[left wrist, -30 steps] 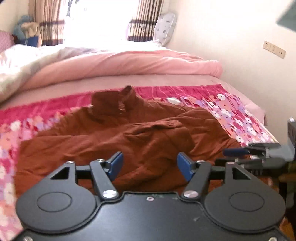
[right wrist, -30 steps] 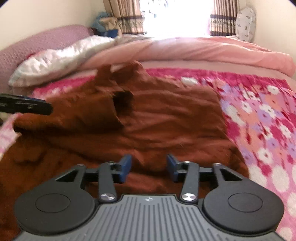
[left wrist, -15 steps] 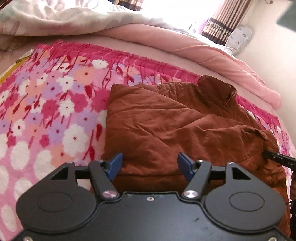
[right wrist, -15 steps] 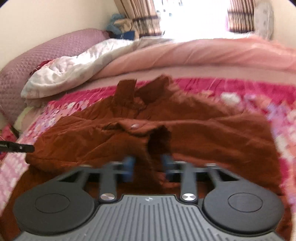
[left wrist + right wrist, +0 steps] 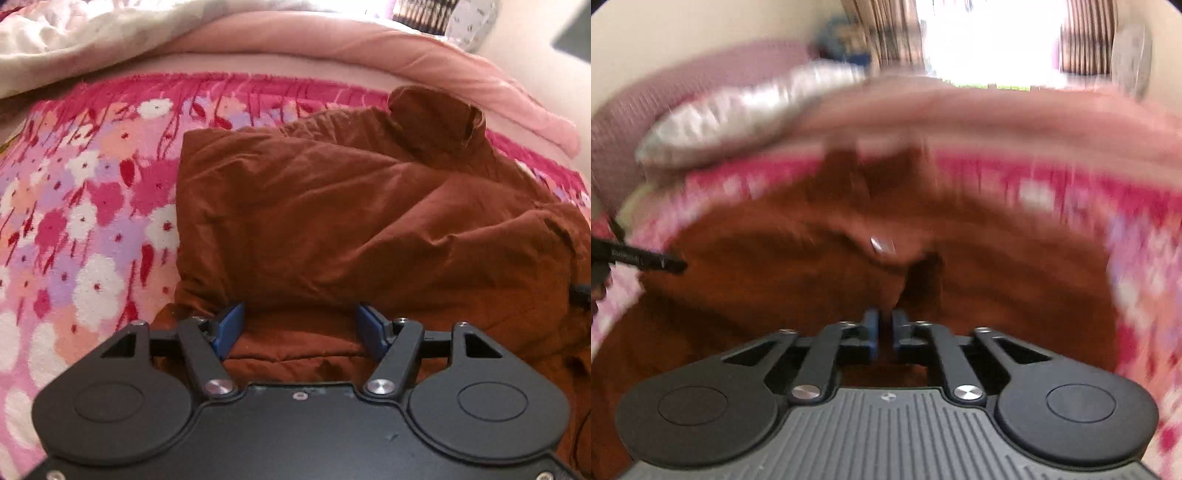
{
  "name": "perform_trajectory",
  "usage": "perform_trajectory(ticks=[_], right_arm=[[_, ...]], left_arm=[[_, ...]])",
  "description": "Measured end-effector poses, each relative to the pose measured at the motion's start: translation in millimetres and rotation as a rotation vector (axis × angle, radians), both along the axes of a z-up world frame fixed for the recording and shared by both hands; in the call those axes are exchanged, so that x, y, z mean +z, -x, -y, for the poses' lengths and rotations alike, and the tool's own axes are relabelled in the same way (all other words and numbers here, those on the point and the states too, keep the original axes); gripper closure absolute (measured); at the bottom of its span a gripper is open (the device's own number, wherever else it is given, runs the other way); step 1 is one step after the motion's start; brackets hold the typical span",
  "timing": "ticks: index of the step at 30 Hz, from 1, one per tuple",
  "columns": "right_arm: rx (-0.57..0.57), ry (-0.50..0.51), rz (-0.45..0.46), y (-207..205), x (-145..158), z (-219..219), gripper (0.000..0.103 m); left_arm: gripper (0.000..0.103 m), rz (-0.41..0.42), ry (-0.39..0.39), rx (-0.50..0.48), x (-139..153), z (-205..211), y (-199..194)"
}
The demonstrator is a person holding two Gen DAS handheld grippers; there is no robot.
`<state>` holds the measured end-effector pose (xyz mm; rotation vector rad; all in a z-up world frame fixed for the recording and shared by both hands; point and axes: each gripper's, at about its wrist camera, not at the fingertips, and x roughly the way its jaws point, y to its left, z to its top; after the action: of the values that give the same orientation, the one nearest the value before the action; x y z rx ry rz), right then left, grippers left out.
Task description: Fold large clothes
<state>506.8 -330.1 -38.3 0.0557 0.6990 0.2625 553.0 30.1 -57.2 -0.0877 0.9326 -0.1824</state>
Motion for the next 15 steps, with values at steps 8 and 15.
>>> perform_trajectory(ticks=[8, 15], right_arm=[[-0.082, 0.047, 0.222, 28.6, 58.7, -14.8, 0.084], [-0.152, 0.050, 0.055, -42.8, 18.3, -42.5, 0.095]], left_arm=[[0.035, 0.132, 0.003, 0.026, 50.3, 9.3, -1.6], [0.033, -0.003, -0.113, 0.046, -1.3, 41.1, -50.9]])
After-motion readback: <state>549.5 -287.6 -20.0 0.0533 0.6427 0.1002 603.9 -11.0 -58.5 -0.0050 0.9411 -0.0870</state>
